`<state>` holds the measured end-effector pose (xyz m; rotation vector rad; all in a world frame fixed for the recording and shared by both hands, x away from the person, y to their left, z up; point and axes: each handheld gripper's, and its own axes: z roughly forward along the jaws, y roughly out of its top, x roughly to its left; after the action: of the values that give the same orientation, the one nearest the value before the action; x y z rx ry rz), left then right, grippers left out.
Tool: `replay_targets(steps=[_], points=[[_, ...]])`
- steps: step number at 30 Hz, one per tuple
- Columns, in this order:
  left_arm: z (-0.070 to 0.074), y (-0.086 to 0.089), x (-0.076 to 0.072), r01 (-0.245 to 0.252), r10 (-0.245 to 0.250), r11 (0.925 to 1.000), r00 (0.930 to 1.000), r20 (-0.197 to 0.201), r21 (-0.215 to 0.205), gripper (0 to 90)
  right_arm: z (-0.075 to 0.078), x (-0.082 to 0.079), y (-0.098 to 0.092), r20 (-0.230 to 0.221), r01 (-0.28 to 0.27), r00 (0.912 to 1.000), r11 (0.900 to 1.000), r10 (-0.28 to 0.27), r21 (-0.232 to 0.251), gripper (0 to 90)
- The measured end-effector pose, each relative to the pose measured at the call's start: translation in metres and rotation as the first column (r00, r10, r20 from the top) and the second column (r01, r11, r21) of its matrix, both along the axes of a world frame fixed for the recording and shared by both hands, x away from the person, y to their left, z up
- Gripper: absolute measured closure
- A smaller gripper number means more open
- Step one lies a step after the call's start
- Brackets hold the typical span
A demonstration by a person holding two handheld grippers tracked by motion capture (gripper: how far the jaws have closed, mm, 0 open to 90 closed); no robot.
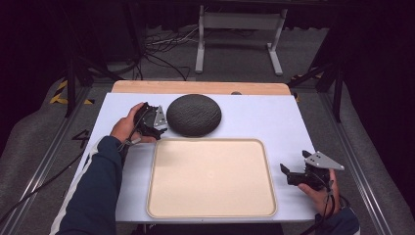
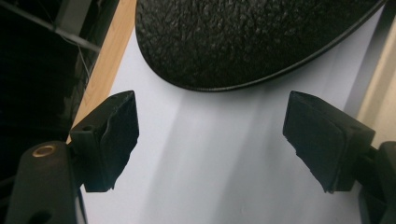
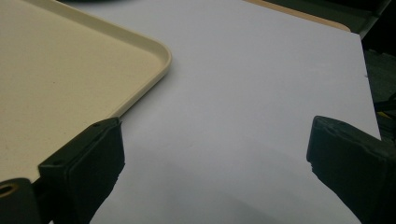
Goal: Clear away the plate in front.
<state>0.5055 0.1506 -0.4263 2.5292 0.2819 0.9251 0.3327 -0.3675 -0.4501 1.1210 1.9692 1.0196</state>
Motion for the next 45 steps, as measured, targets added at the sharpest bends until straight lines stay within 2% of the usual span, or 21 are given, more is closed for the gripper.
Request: replay_targets(steps=[2,5,6,10,15,21,22,23,24,26,28,31,33,35,36,39,41,42,43,44,45], points=[[-0.006,-0.007,0.002,0.020,-0.020,0.9982,0.9998,0.008,0.057,21.1,0.000,0.000,0.000,-0.002,0.000,1.0000,1.000,0.000,0.000,4.4],[-0.012,-0.011,0.004,0.034,-0.036,0.9959,0.9993,0.015,0.083,21.3,0.000,0.000,0.000,-0.002,0.001,1.0000,1.000,-0.001,0.000,4.4],[-0.015,-0.014,0.004,0.034,-0.038,0.9930,0.9988,0.030,0.113,21.9,0.000,0.000,0.000,-0.003,0.000,1.0000,1.000,0.000,0.000,4.4],[-0.020,-0.021,0.005,0.048,-0.057,0.9889,0.9963,0.065,0.141,23.6,-0.001,0.001,0.000,-0.006,0.000,1.0000,1.000,0.000,0.001,4.4],[-0.023,-0.031,0.006,0.096,-0.121,0.9752,0.9854,0.119,0.199,28.1,-0.001,0.001,0.000,-0.006,-0.002,1.0000,1.000,0.002,0.002,4.4],[-0.026,-0.037,0.005,0.133,-0.183,0.9562,0.9669,0.178,0.261,28.4,-0.002,0.001,0.000,-0.008,-0.003,1.0000,1.000,0.003,0.002,4.4],[-0.027,-0.039,0.003,0.142,-0.200,0.9494,0.9608,0.191,0.280,29.0,-0.002,0.001,-0.001,-0.009,-0.002,1.0000,1.000,0.002,0.004,4.4],[-0.028,-0.041,0.001,0.151,-0.223,0.9370,0.9525,0.208,0.315,31.0,-0.002,0.001,-0.001,-0.009,-0.003,1.0000,1.000,0.003,0.003,4.4],[-0.029,-0.043,0.001,0.160,-0.237,0.9334,0.9473,0.216,0.321,32.3,-0.002,0.001,0.000,-0.011,-0.003,0.9999,1.000,0.003,0.002,4.4],[-0.030,-0.044,0.000,0.164,-0.244,0.9313,0.9441,0.222,0.325,33.4,-0.002,0.002,0.000,-0.013,-0.003,0.9999,1.000,0.003,-0.002,4.4],[-0.031,-0.046,-0.002,0.182,-0.269,0.9185,0.9379,0.219,0.351,38.4,-0.002,0.002,0.001,-0.014,-0.005,0.9999,1.000,0.005,-0.007,4.5],[-0.034,-0.049,-0.005,0.213,-0.318,0.8866,0.9246,0.209,0.411,51.8,-0.002,0.002,0.001,-0.014,-0.004,0.9999,1.000,0.004,-0.006,4.5],[-0.037,-0.051,-0.007,0.231,-0.352,0.8651,0.9121,0.211,0.446,60.7,-0.002,0.002,0.001,-0.014,-0.005,0.9999,1.000,0.005,-0.008,4.5],[-0.039,-0.052,-0.008,0.239,-0.368,0.8560,0.9050,0.214,0.458,65.2,-0.002,0.002,0.001,-0.014,-0.006,0.9999,1.000,0.005,-0.009,4.5],[-0.041,-0.053,-0.008,0.244,-0.381,0.8451,0.8993,0.216,0.476,67.9,-0.002,0.002,0.001,-0.013,-0.006,0.9999,1.000,0.006,-0.009,4.5],[-0.044,-0.057,-0.009,0.244,-0.400,0.8287,0.8878,0.228,0.504,73.7,-0.002,0.002,0.001,-0.014,-0.005,0.9999,1.000,0.005,-0.007,4.5],[-0.045,-0.060,-0.010,0.236,-0.407,0.8240,0.8792,0.248,0.515,75.6,-0.002,0.002,0.001,-0.013,-0.008,0.9999,1.000,0.008,-0.008,4.5],[-0.045,-0.060,-0.010,0.236,-0.407,0.8240,0.8792,0.248,0.515,76.6,-0.002,0.002,0.001,-0.013,-0.008,0.9999,1.000,0.008,-0.008,4.5],[-0.046,-0.061,-0.011,0.230,-0.410,0.8226,0.8736,0.262,0.520,77.3,-0.002,0.002,0.001,-0.011,-0.008,0.9999,1.000,0.008,-0.006,4.5],[-0.047,-0.062,-0.012,0.217,-0.413,0.8234,0.8629,0.291,0.524,78.6,-0.002,0.002,0.001,-0.011,-0.009,0.9999,1.000,0.008,-0.006,4.5],[-0.047,-0.062,-0.012,0.217,-0.413,0.8234,0.8629,0.291,0.524,80.6,-0.002,0.002,0.001,-0.011,-0.009,0.9999,1.000,0.008,-0.006,4.5]])
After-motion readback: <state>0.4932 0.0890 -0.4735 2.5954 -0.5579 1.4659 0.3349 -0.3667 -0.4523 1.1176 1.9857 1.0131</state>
